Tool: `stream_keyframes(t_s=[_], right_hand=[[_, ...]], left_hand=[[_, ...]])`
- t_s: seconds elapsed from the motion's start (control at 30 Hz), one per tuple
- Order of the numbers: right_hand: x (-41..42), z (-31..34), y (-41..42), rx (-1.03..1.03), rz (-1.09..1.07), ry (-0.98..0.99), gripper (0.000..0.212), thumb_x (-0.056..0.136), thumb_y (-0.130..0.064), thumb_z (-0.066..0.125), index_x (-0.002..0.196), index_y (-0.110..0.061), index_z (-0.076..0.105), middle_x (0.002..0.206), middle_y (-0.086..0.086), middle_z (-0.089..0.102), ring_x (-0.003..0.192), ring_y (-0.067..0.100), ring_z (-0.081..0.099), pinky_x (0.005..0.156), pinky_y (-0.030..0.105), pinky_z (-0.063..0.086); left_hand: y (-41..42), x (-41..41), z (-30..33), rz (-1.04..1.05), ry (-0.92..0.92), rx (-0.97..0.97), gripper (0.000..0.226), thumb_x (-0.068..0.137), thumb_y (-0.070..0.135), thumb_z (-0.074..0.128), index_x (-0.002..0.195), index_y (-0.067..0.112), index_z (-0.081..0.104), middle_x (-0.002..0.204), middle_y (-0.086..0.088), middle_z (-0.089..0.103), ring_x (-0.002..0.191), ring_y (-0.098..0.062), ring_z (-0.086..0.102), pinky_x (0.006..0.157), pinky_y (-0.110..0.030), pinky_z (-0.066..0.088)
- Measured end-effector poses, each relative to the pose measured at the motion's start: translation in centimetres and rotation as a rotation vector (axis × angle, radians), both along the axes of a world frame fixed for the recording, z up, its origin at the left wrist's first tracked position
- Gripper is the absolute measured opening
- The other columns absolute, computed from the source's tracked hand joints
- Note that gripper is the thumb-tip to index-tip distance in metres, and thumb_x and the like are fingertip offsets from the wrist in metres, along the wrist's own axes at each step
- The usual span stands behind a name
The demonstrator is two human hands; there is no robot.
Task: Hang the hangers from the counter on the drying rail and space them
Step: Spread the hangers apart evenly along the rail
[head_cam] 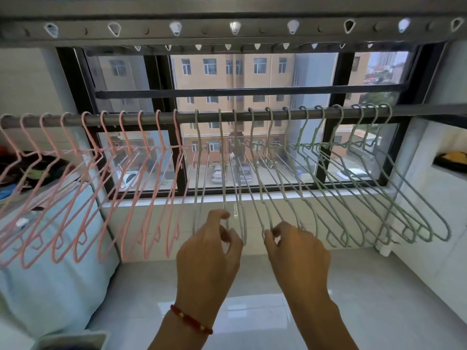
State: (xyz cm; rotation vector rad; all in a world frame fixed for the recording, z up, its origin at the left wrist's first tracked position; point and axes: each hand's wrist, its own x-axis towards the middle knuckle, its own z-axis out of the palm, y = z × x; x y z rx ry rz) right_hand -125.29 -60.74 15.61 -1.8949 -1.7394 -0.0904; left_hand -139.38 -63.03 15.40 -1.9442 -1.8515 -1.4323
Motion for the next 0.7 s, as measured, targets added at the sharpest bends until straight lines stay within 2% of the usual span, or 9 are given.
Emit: stream_keyframes(t_s=[0.2,0.4,0.6,0.7], right_hand=[[-0.54,-0.35,0.26,-0.011,0.04,0.011,0.03,0.102,-0.049,0.045,0.106,-0.03,0.068,0.083,-0.01,0.071,0.069,0.008,0.066,0.064,0.023,0.05],[-0.68,-0.39,0.18,-0.005,0.102,0.044,0.031,0.102,-0.05,0.043,0.112,-0.032,0.066,0.089,-0.01,0.072,0.075,0.006,0.066,0.069,0.021,0.049],[-0.44,-0.45,0.11,0.016,0.117,0.079,0.035,0.1,-0.054,0.043,0.115,-0.032,0.066,0.092,-0.011,0.072,0.08,0.007,0.067,0.076,0.024,0.052],[0.2,-0.23,-0.36,0.138,0.091,0.141,0.036,0.098,-0.055,0.048,0.119,-0.031,0.064,0.085,-0.01,0.071,0.072,0.007,0.065,0.067,0.024,0.05]], left_hand=[[0.41,0.09,-0.13,-0.006,0.007,-0.012,0.026,0.09,0.025,0.071,0.114,0.021,0.063,0.076,0.013,0.069,0.053,0.0,0.055,0.059,-0.005,0.04],[0.43,0.36,-0.45,-0.017,-0.004,0.001,0.028,0.089,0.022,0.074,0.114,0.02,0.063,0.077,0.01,0.071,0.054,-0.001,0.056,0.06,-0.007,0.042],[0.42,0.5,-0.49,-0.015,0.012,0.015,0.028,0.087,0.021,0.076,0.113,0.019,0.064,0.075,0.01,0.07,0.053,-0.001,0.053,0.06,-0.004,0.038],[0.28,0.58,-0.44,-0.008,0.023,0.024,0.026,0.088,0.024,0.072,0.113,0.021,0.063,0.075,0.012,0.069,0.052,0.002,0.049,0.058,-0.004,0.037]])
